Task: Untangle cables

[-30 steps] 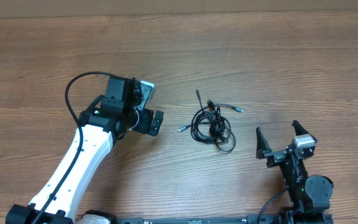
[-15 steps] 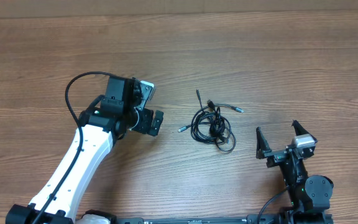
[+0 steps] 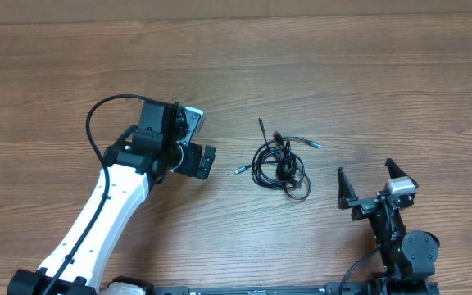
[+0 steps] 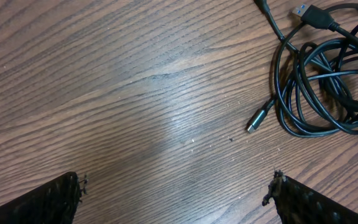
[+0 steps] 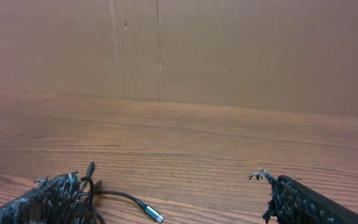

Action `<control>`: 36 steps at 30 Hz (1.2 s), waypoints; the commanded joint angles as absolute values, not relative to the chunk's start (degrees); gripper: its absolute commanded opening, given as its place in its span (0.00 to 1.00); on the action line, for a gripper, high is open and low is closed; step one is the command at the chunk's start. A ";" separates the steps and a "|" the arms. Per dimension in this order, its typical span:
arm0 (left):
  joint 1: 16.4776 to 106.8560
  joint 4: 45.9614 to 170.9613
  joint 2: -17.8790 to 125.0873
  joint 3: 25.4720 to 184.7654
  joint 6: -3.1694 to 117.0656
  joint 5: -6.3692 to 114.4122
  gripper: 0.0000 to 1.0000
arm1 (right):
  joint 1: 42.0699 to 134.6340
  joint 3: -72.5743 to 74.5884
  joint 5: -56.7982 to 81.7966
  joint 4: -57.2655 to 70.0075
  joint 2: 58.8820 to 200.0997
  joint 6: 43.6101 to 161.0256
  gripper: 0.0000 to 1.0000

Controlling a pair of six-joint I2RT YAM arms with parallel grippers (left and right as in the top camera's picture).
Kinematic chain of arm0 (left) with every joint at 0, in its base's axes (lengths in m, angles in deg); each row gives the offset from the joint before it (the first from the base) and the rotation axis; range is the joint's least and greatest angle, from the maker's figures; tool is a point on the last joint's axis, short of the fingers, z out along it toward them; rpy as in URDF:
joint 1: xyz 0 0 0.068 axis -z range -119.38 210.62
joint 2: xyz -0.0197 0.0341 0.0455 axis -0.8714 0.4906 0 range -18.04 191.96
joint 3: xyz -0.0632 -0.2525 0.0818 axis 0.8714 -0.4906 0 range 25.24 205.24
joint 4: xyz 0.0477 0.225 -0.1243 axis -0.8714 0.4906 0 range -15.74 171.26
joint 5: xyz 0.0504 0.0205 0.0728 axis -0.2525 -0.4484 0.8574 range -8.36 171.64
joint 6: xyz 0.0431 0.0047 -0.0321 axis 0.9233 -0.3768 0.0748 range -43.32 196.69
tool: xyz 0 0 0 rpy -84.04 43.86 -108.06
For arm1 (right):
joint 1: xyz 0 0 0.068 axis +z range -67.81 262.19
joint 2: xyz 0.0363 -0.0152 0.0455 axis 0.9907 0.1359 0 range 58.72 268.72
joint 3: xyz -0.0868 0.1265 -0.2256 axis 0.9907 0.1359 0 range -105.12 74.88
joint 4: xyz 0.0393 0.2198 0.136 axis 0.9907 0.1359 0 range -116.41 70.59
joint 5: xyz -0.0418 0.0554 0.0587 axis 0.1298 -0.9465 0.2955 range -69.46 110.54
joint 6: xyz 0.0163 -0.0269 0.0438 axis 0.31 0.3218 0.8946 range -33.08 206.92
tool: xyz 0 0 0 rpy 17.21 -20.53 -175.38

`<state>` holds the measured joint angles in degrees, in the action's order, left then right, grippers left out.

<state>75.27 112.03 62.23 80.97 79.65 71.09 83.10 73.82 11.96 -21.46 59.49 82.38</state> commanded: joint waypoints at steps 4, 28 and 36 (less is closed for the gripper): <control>75.43 112.17 62.49 82.30 79.30 70.20 1.00 | 83.53 74.13 12.31 -21.77 58.90 82.60 1.00; 75.45 112.63 63.69 82.30 79.23 70.09 1.00 | 83.53 74.13 12.31 -21.75 58.90 82.60 1.00; 79.34 109.26 69.53 83.31 78.84 69.54 1.00 | 83.53 74.15 12.31 -21.77 58.90 82.60 1.00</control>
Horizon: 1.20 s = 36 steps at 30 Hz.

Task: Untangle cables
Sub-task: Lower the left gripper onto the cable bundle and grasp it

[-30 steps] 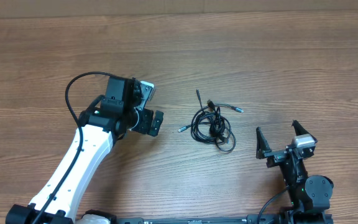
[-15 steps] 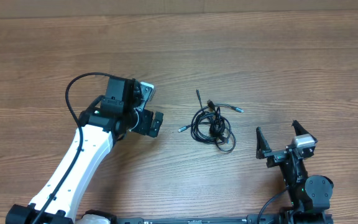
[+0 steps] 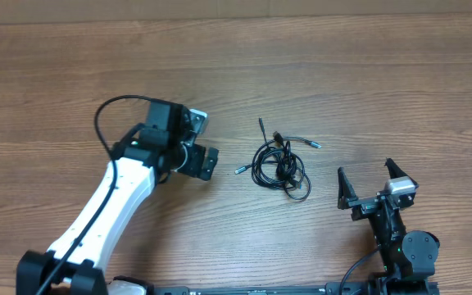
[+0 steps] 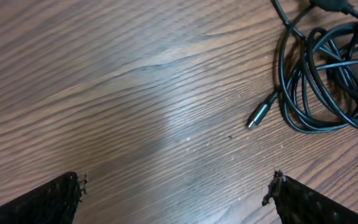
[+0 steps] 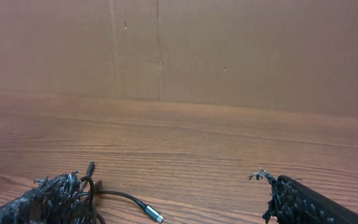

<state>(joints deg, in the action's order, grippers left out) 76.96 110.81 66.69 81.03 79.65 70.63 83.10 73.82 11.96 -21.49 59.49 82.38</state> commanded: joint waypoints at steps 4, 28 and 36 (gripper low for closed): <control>83.12 106.96 74.49 86.56 77.29 69.08 0.99 | 83.53 74.13 12.31 -21.75 58.90 82.60 1.00; 95.27 112.17 90.18 99.96 66.29 70.44 0.86 | 83.53 74.13 12.31 -21.77 58.90 82.60 1.00; 95.16 112.95 90.23 99.96 61.88 71.53 0.81 | 83.53 74.15 12.31 -21.75 58.90 82.60 1.00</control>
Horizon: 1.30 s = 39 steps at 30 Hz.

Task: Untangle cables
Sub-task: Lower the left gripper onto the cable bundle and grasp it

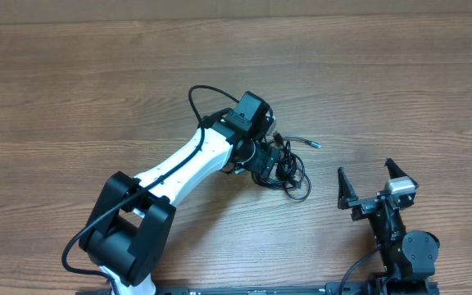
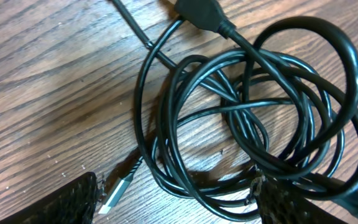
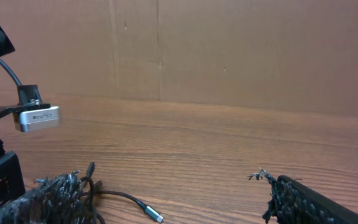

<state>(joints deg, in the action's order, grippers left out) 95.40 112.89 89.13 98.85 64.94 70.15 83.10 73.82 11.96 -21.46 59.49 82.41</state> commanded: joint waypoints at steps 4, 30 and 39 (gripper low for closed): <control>95.25 113.54 90.23 99.96 61.81 70.72 0.84 | 83.53 74.15 12.31 -21.77 58.90 82.60 1.00; 96.39 111.42 95.14 99.00 58.90 70.63 0.59 | 83.53 74.15 12.31 -21.77 58.90 82.60 1.00; 96.45 110.53 95.14 99.00 58.88 70.63 0.04 | 83.53 74.15 12.31 -21.77 58.88 82.60 1.00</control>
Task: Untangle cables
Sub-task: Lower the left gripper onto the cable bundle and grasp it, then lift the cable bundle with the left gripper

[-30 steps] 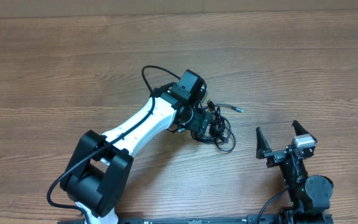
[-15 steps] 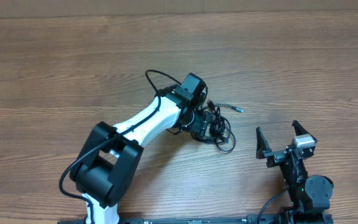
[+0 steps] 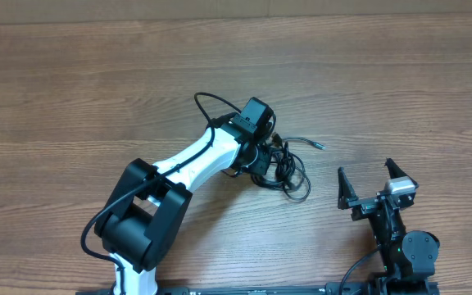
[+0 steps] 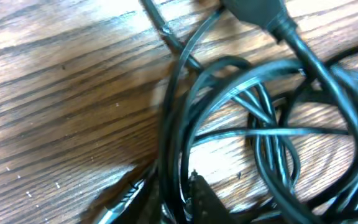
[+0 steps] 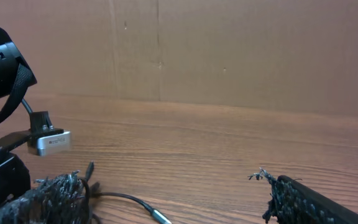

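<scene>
A tangled bundle of thin black cables [image 3: 287, 170] lies on the wooden table right of centre, and it fills the left wrist view [image 4: 260, 106]. One loose end with a small connector [image 3: 319, 147] trails to the right. My left gripper [image 3: 261, 159] is down on the bundle's left side, and in its own view [image 4: 180, 202] the fingers are shut on a few black strands. A silver connector tip [image 4: 122, 198] lies just left of the fingers. My right gripper [image 3: 364, 167] stands open near the front right, apart from the cables, with nothing between its fingers [image 5: 166, 186].
A cardboard wall [image 5: 229, 50] backs the table on the far side. The left arm's white link [image 3: 195, 160] reaches diagonally across the middle of the table. A thick black plug [image 4: 253, 9] sits at the bundle's far edge.
My left gripper was open, straddling the left part of the bundle. Now it is lower and shut on several strands there. The bundle has shifted slightly. The right arm has not moved.
My left gripper stood open well to the left of the bundle at the first two moments. Then it was over the bundle's left side, still open. Now it is shut on strands of it. The right gripper stayed open and still throughout.
</scene>
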Action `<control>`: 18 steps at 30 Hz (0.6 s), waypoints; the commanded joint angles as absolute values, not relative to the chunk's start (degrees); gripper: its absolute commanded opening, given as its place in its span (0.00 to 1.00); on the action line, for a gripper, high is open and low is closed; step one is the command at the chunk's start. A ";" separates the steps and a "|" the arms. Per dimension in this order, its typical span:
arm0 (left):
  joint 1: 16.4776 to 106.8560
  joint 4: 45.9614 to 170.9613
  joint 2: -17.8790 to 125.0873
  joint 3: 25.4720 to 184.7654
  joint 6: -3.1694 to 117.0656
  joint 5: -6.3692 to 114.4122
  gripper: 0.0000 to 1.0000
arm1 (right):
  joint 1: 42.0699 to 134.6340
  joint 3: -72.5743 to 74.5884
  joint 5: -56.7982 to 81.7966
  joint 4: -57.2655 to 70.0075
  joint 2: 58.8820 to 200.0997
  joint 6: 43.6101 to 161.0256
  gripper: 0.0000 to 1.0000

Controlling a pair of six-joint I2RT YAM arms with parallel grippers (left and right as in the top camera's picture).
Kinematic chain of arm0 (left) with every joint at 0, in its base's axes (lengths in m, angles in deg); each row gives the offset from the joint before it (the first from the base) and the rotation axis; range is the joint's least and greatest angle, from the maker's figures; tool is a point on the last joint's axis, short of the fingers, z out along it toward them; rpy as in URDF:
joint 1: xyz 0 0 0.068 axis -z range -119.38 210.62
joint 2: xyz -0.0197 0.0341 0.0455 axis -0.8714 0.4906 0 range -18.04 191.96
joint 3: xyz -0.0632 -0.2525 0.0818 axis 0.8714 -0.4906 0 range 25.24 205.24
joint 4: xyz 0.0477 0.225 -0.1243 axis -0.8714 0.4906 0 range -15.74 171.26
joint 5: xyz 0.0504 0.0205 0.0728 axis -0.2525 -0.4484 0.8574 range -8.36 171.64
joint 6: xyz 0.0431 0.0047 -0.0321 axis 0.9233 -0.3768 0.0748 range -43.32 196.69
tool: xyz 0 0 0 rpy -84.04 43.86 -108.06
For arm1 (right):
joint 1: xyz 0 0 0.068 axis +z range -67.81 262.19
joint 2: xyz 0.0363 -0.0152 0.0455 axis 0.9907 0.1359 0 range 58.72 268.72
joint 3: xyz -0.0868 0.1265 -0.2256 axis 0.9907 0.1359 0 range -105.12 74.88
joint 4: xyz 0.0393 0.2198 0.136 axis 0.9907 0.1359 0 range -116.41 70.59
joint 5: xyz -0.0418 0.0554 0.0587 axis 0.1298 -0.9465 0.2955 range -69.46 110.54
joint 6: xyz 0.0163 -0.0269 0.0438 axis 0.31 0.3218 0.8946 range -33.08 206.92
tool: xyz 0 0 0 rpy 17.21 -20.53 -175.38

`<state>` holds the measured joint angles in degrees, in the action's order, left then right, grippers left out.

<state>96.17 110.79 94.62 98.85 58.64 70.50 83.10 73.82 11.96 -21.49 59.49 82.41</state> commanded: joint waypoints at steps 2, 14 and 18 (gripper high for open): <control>96.45 110.18 95.14 99.00 58.88 70.61 0.04 | 83.53 74.13 12.31 -21.77 58.90 82.60 1.00; 96.12 110.57 89.83 104.77 66.38 70.74 0.04 | 83.53 74.13 12.31 -21.77 58.90 82.60 1.00; 96.12 112.21 83.56 108.38 66.42 83.27 0.04 | 83.53 74.15 12.31 -21.77 58.90 82.60 1.00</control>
